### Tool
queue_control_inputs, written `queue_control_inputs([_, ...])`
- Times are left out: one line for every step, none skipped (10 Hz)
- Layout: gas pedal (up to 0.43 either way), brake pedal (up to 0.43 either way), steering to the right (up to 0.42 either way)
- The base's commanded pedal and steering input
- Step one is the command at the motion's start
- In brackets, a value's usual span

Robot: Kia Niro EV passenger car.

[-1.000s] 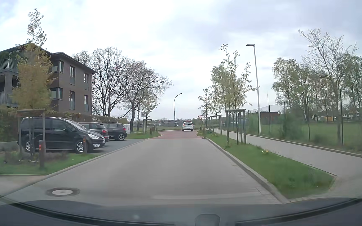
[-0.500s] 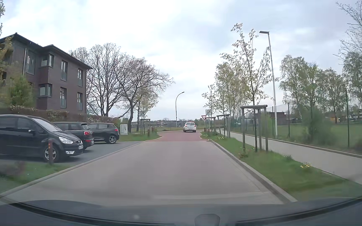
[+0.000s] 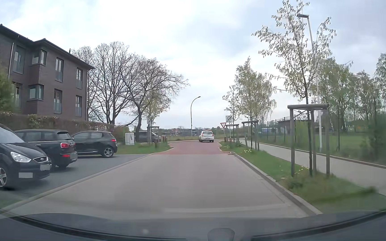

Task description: Follow the waypoints while adhering to traffic rules and regulations

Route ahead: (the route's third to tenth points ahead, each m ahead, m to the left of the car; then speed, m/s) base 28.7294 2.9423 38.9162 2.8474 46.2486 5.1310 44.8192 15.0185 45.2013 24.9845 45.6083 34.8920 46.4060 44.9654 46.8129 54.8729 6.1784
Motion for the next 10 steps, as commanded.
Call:
queue_control_inputs([0.098,0.0,-0.023])
queue_control_inputs([0.098,0.0,-0.023])
queue_control_inputs([0.098,0.0,-0.023])
queue_control_inputs([0.098,0.0,-0.023])
queue_control_inputs([0.098,0.0,-0.022])
queue_control_inputs([0.098,0.0,-0.022])
queue_control_inputs([0.098,0.0,-0.021])
queue_control_inputs([0.098,0.0,-0.019])
queue_control_inputs([0.098,0.0,-0.016])
queue_control_inputs([0.098,0.0,-0.014])
